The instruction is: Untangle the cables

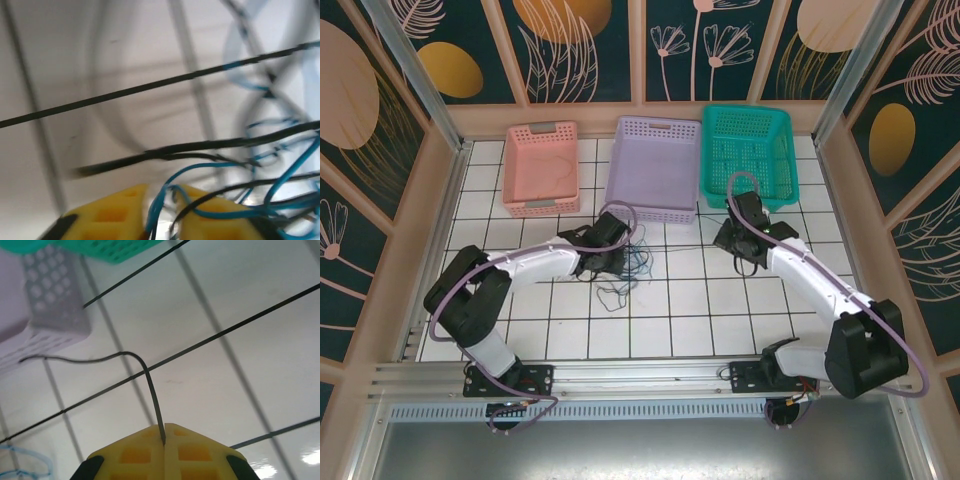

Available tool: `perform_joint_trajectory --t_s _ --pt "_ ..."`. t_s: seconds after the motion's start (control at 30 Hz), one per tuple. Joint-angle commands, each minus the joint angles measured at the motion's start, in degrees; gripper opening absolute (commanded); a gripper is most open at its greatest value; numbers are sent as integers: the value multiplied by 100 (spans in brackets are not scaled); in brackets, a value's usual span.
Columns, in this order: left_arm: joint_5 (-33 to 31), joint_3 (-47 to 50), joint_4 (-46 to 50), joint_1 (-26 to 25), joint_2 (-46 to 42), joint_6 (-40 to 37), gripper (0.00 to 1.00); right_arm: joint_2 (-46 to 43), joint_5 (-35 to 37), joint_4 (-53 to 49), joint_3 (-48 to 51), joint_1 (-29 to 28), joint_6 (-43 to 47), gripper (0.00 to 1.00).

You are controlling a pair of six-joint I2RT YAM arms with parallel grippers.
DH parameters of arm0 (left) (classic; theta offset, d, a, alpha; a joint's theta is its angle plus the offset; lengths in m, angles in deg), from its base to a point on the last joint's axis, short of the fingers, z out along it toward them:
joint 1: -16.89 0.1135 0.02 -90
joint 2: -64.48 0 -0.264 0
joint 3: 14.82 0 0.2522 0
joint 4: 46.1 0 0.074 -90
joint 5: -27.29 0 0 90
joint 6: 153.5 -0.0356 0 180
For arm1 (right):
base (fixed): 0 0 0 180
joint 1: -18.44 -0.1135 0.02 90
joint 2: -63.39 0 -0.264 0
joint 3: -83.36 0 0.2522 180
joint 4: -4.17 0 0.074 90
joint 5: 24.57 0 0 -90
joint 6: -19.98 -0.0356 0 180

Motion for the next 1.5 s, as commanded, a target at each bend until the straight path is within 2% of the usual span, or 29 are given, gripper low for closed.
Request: perform_joint_trajectory --t_s 0.0,0.2,0.43,0.53,0.67,1.0,1.23,1.37,1.47 --pt "-976 222 1110 340 66 61 37 -126 577 -613 -205 169 -103 0" --pt "-1264 126 1311 418 171 136 28 -110 516 -715 -240 -40 -322 0" --pt "-1515 -1 1443 525 169 142 29 -168 1420 -1460 -471 43 -402 0" --pt "-1562 25 1488 597 228 138 29 -316 1796 -1688 -697 291 -325 0" --pt "-1602 172 1451 686 232 130 29 -503 1866 -1756 -1094 840 -105 0" --pt "-1717 343 1437 957 231 52 28 -400 2254 -2006 -2593 1670 372 0" --pt "-1761 502 1387 1048 230 6 28 -184 2115 -1956 -3808 2452 836 0" --pt "-1744 524 1352 1078 228 -1 28 -44 2025 -1921 -4500 2478 1008 0" --pt "-1684 485 1332 1077 227 -15 28 -63 1597 -1609 -4734 2243 1222 0"
